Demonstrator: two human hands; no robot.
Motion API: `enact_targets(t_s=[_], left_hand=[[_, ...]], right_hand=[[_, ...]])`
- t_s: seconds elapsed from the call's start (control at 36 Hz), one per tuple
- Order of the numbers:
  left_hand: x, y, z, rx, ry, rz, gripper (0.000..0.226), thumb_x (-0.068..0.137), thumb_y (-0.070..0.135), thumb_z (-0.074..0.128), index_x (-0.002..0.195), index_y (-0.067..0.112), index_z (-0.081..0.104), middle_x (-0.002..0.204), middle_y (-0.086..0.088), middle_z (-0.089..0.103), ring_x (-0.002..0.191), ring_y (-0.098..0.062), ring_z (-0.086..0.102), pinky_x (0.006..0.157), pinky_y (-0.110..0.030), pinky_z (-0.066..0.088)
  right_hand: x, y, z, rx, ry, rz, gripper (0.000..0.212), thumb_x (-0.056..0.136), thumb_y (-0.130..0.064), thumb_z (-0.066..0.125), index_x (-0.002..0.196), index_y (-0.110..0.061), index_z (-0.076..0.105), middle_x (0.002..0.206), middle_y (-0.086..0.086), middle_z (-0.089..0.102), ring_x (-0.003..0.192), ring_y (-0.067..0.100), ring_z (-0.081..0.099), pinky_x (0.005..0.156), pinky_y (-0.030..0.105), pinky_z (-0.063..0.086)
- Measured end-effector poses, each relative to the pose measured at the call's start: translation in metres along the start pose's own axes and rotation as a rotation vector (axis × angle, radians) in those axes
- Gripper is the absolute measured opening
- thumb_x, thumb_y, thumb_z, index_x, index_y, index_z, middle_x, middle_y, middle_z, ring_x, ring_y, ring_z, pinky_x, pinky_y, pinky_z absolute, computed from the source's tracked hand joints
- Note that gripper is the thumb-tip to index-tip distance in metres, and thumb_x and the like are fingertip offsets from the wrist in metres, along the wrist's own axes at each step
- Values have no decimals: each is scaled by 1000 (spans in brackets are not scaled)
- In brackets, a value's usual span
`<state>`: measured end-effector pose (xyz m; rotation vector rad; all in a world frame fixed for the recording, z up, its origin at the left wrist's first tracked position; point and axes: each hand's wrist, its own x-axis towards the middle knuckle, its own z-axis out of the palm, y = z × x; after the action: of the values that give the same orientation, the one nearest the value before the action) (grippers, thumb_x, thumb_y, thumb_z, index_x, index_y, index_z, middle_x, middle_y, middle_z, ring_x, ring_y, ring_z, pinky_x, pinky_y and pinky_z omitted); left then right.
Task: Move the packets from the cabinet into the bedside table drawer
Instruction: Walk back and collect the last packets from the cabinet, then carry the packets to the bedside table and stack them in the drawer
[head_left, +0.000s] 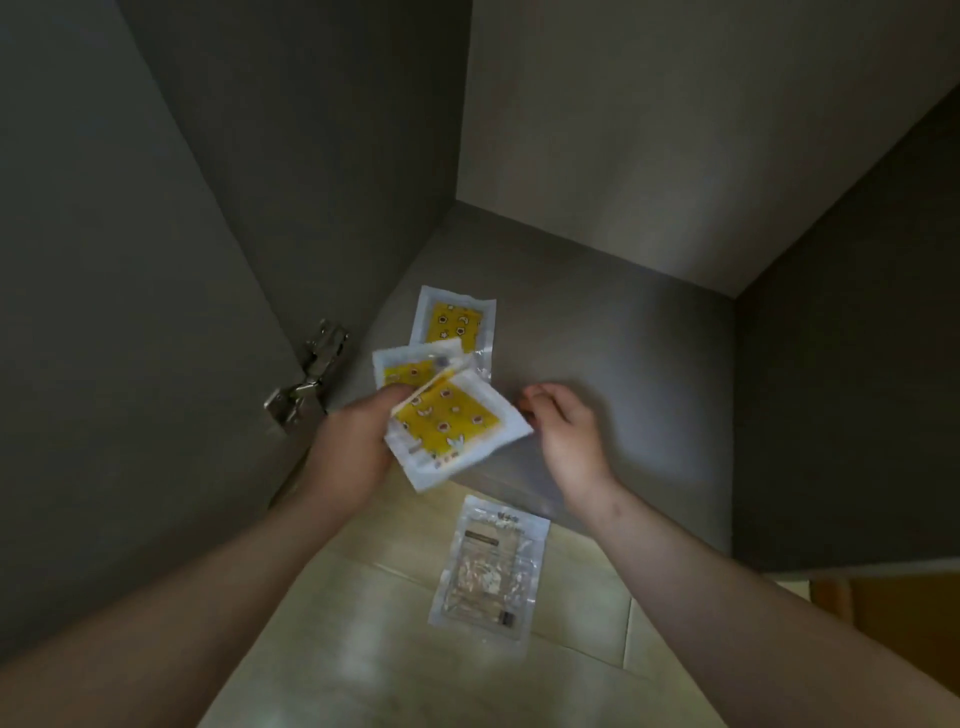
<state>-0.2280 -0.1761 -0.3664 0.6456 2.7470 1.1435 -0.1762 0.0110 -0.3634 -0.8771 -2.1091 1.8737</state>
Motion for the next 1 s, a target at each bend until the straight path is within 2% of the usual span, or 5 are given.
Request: enact_targets(t_s=[0.14,0.33,0.61,0.83,1.0], left_hand=[[-8,-1,-7,-387,-219,-113,37,76,-4,64,96,28,67,82,19,70,92,-14,65,80,-20,49],[-32,-2,2,-596,-429,-498,13,92,10,57,99,21,61,110,-10,68,101,-26,65,93,-42,50],[-61,-30,17,178,-617,-303,44,94,18,53,136,13,45,138,-7,47,124,-20,48,94,-20,36],[-51,-18,15,-29,-557,-378,69,77,22,76,136,23,41,133,-2,34,123,-15,42,94,-15,33],[-48,-18,21,-5,-488,-445,71,76,28,77,136,20,41,136,-6,39,123,-20,43,96,-22,37]], right_hand=[[-15,-15,0,103,-243,14,18,97,-21,47,92,-21,64,76,-16,66,69,-7,61,67,9,47],[-38,-6,4,85,-424,248,9,95,-27,50,93,-22,58,81,0,65,67,13,63,58,24,52],[-60,37,-7,-714,-525,-4,17,89,-14,56,81,-17,70,84,-1,69,77,9,58,72,23,43],[-48,11,-11,-660,-316,-188,18,86,-5,56,86,-14,71,74,-2,65,57,-2,53,61,15,40],[-1,-32,26,-831,-176,-308,64,84,-42,64,140,-24,39,143,6,41,130,27,37,102,33,31]])
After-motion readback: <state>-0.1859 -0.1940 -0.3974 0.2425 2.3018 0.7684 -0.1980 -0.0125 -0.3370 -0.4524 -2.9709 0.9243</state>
